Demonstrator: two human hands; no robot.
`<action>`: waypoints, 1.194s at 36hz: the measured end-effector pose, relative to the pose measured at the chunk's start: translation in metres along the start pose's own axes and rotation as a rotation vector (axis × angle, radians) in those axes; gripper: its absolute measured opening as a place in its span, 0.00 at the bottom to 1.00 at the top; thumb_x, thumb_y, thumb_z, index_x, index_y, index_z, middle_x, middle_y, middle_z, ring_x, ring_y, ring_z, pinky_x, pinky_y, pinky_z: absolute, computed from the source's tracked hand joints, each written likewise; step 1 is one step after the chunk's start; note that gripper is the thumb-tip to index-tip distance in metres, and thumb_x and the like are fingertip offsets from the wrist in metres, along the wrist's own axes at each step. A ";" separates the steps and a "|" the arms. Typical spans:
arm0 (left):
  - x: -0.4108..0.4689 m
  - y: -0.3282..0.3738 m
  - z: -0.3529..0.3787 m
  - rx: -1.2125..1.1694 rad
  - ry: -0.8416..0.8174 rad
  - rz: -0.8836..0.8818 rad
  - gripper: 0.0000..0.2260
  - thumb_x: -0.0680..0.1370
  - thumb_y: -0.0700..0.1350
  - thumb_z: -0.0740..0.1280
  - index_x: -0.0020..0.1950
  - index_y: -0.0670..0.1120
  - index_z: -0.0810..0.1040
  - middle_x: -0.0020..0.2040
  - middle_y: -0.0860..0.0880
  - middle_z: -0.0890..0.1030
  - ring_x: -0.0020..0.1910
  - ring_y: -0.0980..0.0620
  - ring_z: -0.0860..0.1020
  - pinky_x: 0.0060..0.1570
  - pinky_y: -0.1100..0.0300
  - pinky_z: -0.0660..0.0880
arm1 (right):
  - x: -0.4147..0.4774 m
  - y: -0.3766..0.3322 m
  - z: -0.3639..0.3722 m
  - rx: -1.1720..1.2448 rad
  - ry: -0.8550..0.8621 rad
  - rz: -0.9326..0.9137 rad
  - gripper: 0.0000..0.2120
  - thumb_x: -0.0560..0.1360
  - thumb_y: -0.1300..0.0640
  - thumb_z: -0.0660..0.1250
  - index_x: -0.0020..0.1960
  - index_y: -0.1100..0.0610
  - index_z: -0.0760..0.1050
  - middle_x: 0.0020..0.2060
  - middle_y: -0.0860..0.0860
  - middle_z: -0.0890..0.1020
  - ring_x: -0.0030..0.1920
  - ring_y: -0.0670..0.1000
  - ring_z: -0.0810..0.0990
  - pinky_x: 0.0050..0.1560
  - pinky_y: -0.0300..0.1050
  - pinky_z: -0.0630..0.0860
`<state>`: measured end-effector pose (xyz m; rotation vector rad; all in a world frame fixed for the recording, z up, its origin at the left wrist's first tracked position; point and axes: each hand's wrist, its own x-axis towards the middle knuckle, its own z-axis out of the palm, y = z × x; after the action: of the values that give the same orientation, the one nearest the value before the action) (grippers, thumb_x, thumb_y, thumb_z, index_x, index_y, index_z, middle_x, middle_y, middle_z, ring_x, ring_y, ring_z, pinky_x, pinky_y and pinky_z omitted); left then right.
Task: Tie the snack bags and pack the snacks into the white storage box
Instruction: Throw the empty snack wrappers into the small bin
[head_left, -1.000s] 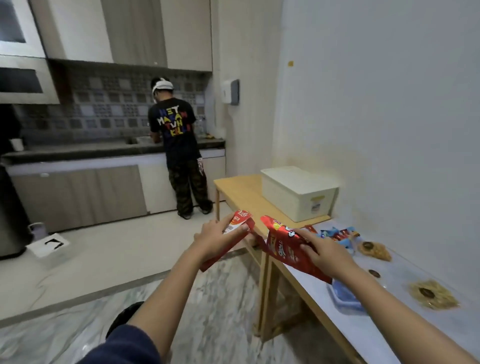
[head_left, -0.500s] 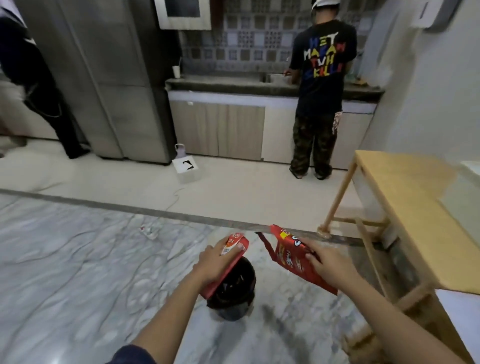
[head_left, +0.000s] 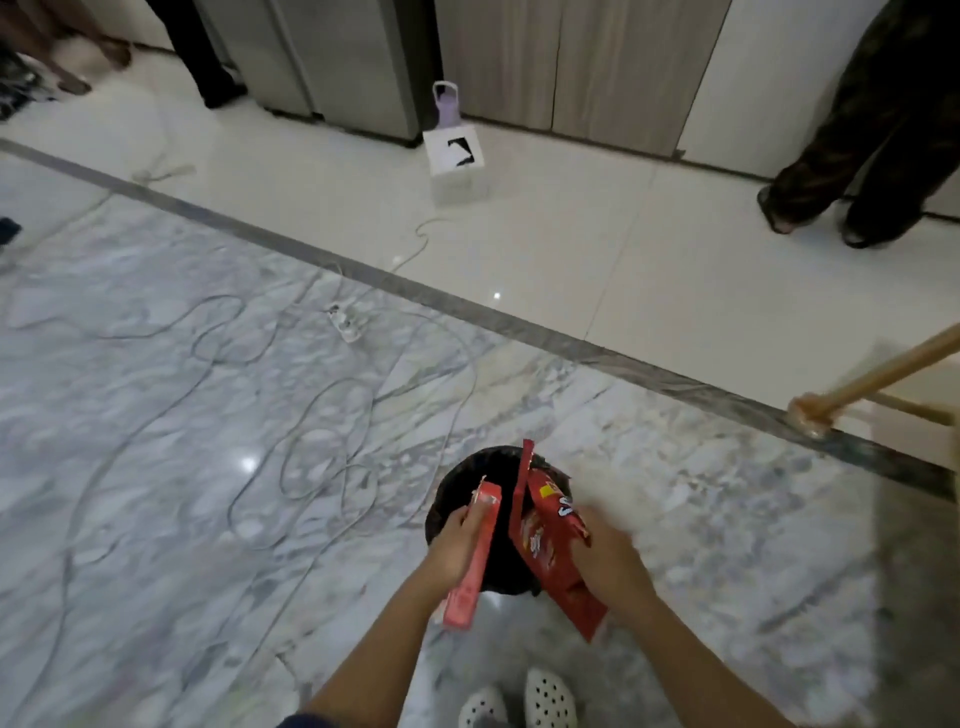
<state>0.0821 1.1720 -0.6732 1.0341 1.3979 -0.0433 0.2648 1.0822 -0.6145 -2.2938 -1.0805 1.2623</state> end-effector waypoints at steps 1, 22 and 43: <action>0.009 0.006 0.005 -0.045 -0.027 -0.023 0.34 0.66 0.75 0.59 0.55 0.50 0.80 0.55 0.43 0.82 0.55 0.42 0.80 0.62 0.44 0.72 | 0.020 0.004 0.008 0.006 -0.029 -0.006 0.18 0.76 0.59 0.57 0.65 0.49 0.69 0.53 0.54 0.80 0.51 0.57 0.80 0.50 0.49 0.77; 0.231 -0.104 0.023 -0.109 0.215 -0.263 0.44 0.59 0.76 0.61 0.63 0.47 0.75 0.60 0.41 0.78 0.58 0.42 0.77 0.62 0.47 0.72 | 0.205 0.068 0.149 -0.048 -0.171 0.107 0.24 0.78 0.52 0.56 0.74 0.49 0.59 0.49 0.56 0.80 0.46 0.56 0.80 0.50 0.49 0.78; -0.083 0.190 -0.036 0.604 0.011 0.206 0.25 0.78 0.60 0.58 0.70 0.46 0.67 0.71 0.47 0.67 0.68 0.49 0.68 0.65 0.60 0.64 | 0.008 -0.103 -0.112 -0.133 -0.033 0.119 0.23 0.78 0.52 0.55 0.73 0.52 0.61 0.68 0.54 0.70 0.61 0.53 0.74 0.56 0.43 0.72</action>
<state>0.1449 1.2610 -0.4931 1.6741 1.3076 -0.3240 0.3113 1.1667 -0.4967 -2.4776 -1.0839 1.3124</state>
